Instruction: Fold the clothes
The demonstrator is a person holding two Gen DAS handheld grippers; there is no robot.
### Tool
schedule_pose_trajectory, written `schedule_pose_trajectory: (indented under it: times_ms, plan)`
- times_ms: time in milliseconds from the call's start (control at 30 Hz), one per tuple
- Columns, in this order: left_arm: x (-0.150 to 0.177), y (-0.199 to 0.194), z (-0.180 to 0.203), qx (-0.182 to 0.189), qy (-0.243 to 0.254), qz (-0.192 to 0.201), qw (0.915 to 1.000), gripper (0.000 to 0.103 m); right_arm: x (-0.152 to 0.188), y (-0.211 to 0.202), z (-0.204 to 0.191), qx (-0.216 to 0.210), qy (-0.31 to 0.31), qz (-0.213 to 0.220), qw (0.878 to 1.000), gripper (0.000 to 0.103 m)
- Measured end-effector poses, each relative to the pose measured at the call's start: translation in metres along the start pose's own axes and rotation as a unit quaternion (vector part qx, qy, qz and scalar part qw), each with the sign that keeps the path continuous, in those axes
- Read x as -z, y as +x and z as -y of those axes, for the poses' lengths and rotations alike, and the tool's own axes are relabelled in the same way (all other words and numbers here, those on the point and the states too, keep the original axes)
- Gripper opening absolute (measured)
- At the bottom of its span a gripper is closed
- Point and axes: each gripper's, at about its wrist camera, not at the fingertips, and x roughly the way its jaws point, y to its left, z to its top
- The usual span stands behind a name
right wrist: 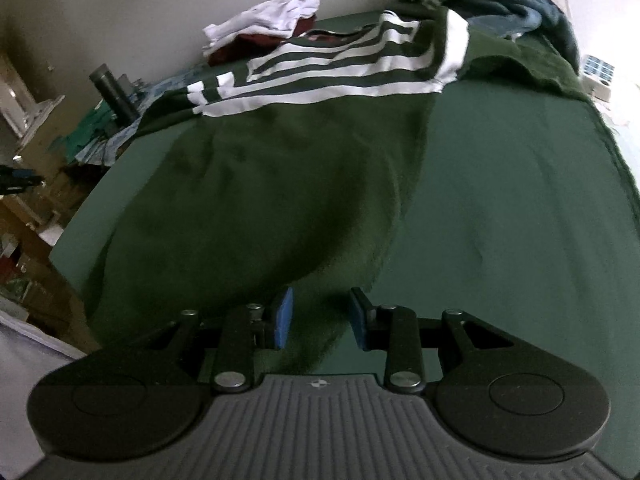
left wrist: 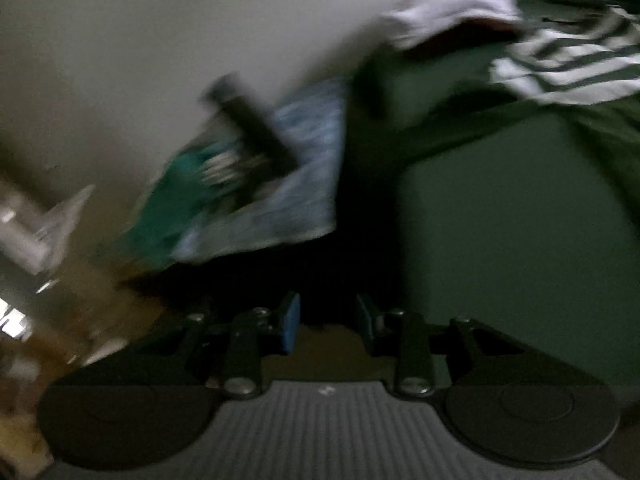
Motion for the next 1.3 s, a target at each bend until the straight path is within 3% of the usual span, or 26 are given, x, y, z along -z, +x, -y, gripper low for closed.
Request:
schedule_pose_trajectory:
  times_ms: [67,167,300,467,567,633,667,700,800,867,1033,1167,1200,1300]
  plan:
    - [0.01,-0.012,-0.014,-0.007,-0.03,-0.014,0.9994,0.032,-0.003,0.005,0.001,-0.009,-0.004,-0.005,1.0,0.034]
    - [0.014,-0.016,0.024,0.072,-0.047,-0.021,0.9961,0.035,-0.008,0.013,0.001,-0.024,-0.014,-0.012,1.0,0.035]
    - [0.02,-0.023,0.075,0.177,-0.069,-0.03,0.9813,0.044,-0.013,0.018,-0.002,-0.036,-0.029,-0.012,0.999,0.038]
    - [0.026,-0.031,0.139,0.305,-0.093,-0.041,0.947,0.043,-0.014,0.012,-0.005,-0.023,-0.027,-0.016,0.999,0.038]
    - [0.026,-0.029,0.172,0.373,-0.064,-0.051,0.9243,0.045,-0.007,0.002,-0.009,-0.004,-0.01,-0.016,1.0,0.038]
    - [0.025,-0.024,0.179,0.406,-0.043,-0.054,0.9114,0.053,0.002,-0.005,-0.014,0.012,0.004,-0.018,1.0,0.038]
    - [0.024,-0.022,0.181,0.422,-0.035,-0.055,0.904,0.064,0.007,-0.009,-0.017,0.02,0.012,-0.018,1.0,0.038]
    - [0.022,-0.02,0.181,0.442,-0.031,-0.059,0.8947,0.069,0.011,-0.012,-0.02,0.028,0.019,-0.018,0.999,0.038]
    - [0.015,-0.014,0.183,0.491,-0.01,-0.065,0.8688,0.07,0.026,-0.014,-0.038,0.055,0.045,-0.018,0.997,0.04]
    - [0.011,-0.013,0.186,0.503,0.015,-0.052,0.8628,0.07,0.034,-0.012,-0.052,0.079,0.058,-0.015,0.995,0.044]
    - [0.012,-0.01,0.187,0.534,0.03,-0.029,0.8447,0.052,0.053,-0.011,-0.073,0.147,0.076,0.02,0.986,0.047]
    - [0.006,0.0,0.194,0.54,0.029,-0.025,0.8409,0.003,0.064,-0.013,-0.077,0.17,0.117,0.052,0.977,0.048]
    - [0.004,0.002,0.195,0.542,0.022,-0.027,0.8397,0.001,0.065,-0.011,-0.08,0.178,0.119,0.061,0.975,0.048]
    - [0.003,0.003,0.197,0.543,0.008,-0.026,0.8391,0.0,0.064,-0.002,-0.095,0.203,0.086,0.063,0.973,0.023]
